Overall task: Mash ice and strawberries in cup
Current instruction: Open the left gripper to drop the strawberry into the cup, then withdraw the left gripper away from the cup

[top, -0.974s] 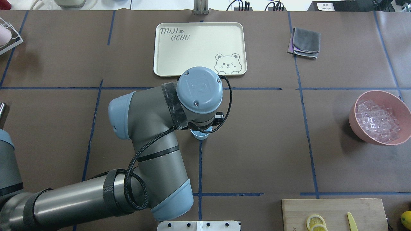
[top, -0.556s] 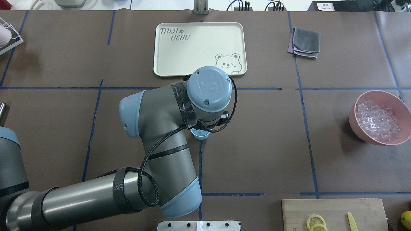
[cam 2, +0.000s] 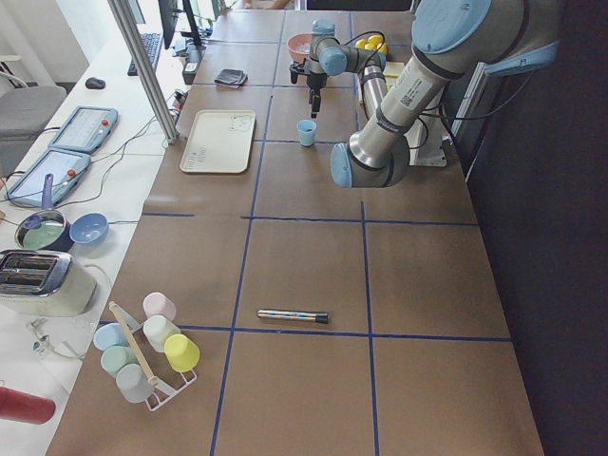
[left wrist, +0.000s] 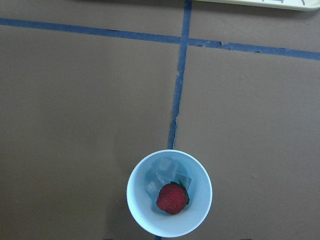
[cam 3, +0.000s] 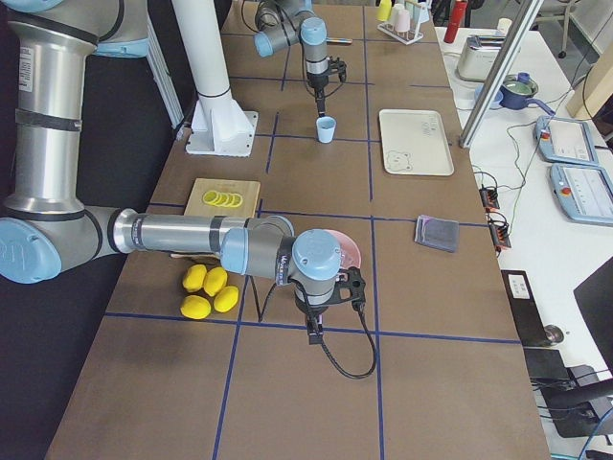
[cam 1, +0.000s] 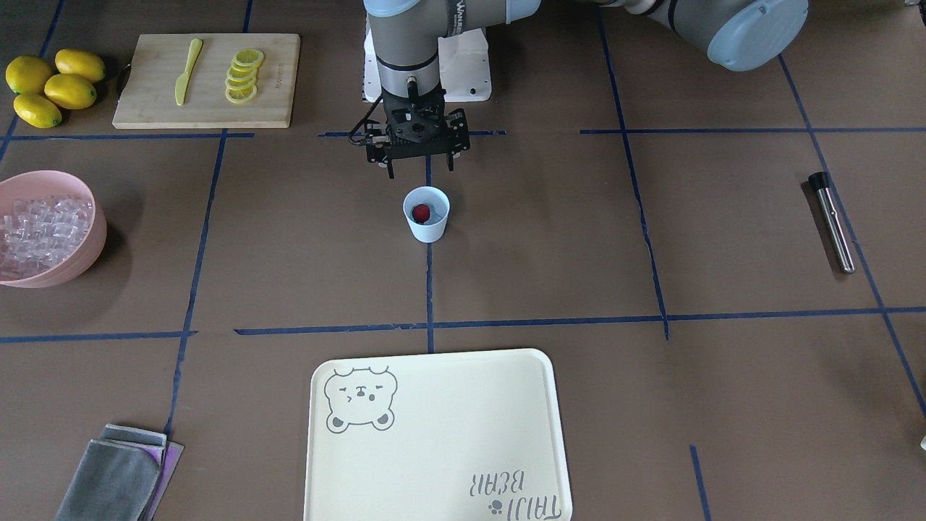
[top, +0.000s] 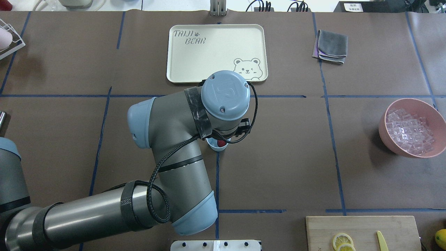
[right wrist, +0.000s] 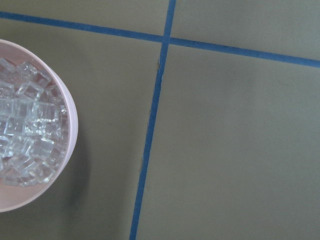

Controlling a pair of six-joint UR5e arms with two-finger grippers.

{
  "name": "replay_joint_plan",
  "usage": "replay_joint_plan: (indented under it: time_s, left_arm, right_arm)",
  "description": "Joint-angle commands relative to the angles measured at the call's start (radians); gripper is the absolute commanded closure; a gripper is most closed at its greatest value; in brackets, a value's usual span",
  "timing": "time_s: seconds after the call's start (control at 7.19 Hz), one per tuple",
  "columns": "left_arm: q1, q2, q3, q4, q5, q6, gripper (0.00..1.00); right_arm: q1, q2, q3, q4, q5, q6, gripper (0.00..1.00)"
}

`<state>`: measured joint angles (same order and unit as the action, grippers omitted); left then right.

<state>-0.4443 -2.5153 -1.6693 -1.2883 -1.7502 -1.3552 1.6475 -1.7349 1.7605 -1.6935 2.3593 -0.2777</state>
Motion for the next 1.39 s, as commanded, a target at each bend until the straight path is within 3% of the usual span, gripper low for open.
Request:
replay_joint_plan:
  time_s: [0.0,0.28,0.7,0.97,1.11,1.25]
  left_arm:
    - [-0.083,0.13,-0.129,0.009,-0.059,0.179,0.0]
    - [-0.321,0.353,-0.248,0.004,-0.28,0.528,0.0]
    - [-0.729,0.625,-0.231,-0.002,-0.495,1.175,0.0]
    - [-0.903,0.781,-0.175,-0.009,-0.548,1.469,0.0]
    - [-0.939,0.902,-0.159,-0.111,-0.546,1.507,0.0]
    - [-0.944,0.971,-0.082,-0.29,-0.546,1.484,0.0]
  right_arm:
    - [0.0,0.0,0.001,0.001,0.0,0.0,0.01]
    - [0.0,0.002,0.001,0.001,0.0,-0.002,0.01]
    - [-0.002,0.002,0.001,0.001,0.0,0.0,0.01]
    - [-0.002,0.002,0.001,0.001,-0.002,0.0,0.01]
    - [-0.002,0.003,0.001,0.001,0.0,0.0,0.01]
    - [-0.002,0.003,0.001,0.001,0.0,0.0,0.01]
